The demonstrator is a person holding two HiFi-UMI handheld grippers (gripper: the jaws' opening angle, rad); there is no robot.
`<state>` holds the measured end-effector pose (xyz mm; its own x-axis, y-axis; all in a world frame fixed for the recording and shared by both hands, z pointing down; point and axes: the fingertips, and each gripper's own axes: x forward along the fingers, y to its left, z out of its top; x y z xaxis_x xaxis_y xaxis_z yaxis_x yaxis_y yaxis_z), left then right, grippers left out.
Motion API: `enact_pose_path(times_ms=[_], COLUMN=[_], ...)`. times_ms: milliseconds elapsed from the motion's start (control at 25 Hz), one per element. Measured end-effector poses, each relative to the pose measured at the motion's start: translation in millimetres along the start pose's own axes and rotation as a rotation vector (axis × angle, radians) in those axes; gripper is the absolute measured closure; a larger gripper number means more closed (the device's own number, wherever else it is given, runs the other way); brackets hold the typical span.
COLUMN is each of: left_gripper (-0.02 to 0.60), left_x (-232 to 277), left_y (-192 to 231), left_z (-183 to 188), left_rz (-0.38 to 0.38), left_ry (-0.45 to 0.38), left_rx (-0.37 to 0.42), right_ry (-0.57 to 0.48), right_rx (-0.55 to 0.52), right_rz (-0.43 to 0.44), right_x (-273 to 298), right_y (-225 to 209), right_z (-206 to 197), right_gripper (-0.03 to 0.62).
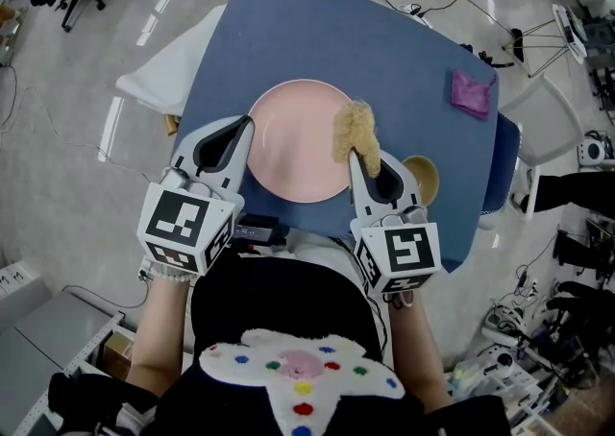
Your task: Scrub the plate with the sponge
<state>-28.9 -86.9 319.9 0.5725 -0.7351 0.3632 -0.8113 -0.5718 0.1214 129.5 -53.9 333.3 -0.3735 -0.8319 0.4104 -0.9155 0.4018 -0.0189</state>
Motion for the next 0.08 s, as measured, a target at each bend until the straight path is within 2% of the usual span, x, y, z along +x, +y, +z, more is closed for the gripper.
enact_pose_path(times_ms=[80], left_gripper=[0.571], left_x=[-0.4], left_y=[-0.6], left_z=[0.1], left_rz=[0.000], left_ry=[0.000], left_rx=[0.000], right_ry=[-0.001], right_rx=[-0.001], right_rz=[0.000], right_x=[-0.6], right_y=[0.2], right_z=[0.5], right_gripper=[0.540])
